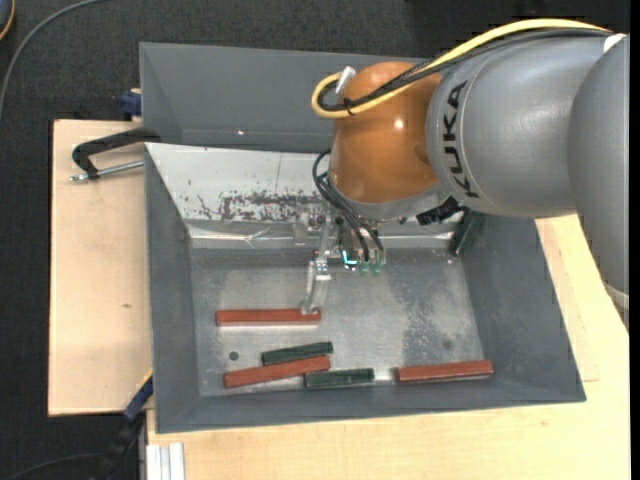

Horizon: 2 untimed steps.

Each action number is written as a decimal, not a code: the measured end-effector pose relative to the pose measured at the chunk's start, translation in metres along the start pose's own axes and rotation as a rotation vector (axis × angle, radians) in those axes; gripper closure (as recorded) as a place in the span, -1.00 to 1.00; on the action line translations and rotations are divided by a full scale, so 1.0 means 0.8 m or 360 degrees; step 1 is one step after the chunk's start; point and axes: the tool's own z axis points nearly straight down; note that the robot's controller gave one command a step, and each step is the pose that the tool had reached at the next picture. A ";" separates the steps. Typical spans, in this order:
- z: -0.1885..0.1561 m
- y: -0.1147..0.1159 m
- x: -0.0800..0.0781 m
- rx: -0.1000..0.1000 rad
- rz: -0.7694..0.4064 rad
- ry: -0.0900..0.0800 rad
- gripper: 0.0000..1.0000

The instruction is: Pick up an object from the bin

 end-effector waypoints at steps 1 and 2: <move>0.120 0.078 0.036 0.0000 -0.0217 0.0005 -1.00; 0.116 0.076 0.033 0.0000 -0.0209 -0.0004 1.00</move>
Offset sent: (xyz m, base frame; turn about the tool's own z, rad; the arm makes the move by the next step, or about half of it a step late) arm -0.0271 0.0595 -0.0934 -0.1317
